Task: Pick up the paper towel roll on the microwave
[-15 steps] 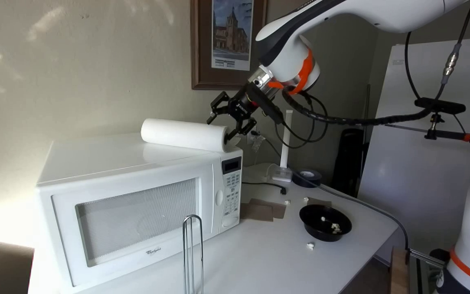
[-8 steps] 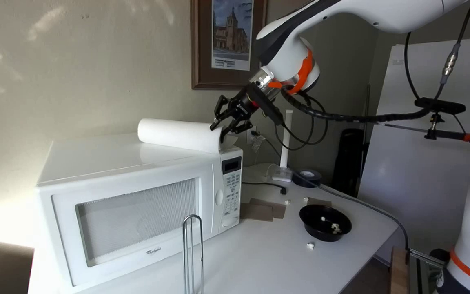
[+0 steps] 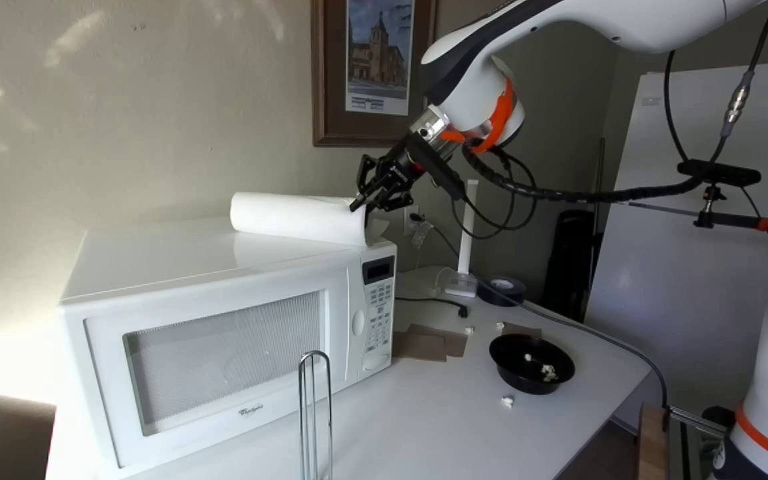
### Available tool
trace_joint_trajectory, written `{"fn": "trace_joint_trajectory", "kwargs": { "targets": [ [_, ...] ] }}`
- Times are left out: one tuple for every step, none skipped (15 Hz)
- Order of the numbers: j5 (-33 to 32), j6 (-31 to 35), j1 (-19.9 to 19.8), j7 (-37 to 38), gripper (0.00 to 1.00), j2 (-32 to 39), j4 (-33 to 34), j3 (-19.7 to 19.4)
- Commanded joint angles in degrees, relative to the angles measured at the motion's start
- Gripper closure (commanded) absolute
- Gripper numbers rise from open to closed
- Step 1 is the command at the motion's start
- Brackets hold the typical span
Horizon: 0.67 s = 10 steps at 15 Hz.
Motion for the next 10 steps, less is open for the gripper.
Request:
{"fn": "trace_joint_trajectory", "kwargs": {
  "targets": [
    [-8.1,-0.9,-1.0,4.7,0.95,-1.2,0.7,0.3],
    [-11.2,-1.7,-1.2,6.2,0.95,-1.5,1.4,0.3],
    [-14.6,-3.1,-1.5,7.8,0.95,-1.6,2.3,0.2],
    [-17.6,-4.4,-1.6,9.1,0.95,-1.6,3.4,0.2],
    [-21.6,-6.2,-2.0,11.3,0.95,-1.4,4.6,0.2],
    [-25.0,-8.4,-2.2,12.9,0.96,-1.1,6.1,0.1],
    [-27.8,-11.2,-2.4,14.2,0.96,-1.1,7.8,0.0],
    [-30.5,-14.4,-2.7,15.3,0.95,-0.8,9.7,0.0],
    [-32.9,-17.5,-2.9,16.2,0.95,-0.5,11.6,0.0],
    [-35.6,-20.7,-3.1,17.2,0.95,-0.1,13.7,0.1]
  ]
}}
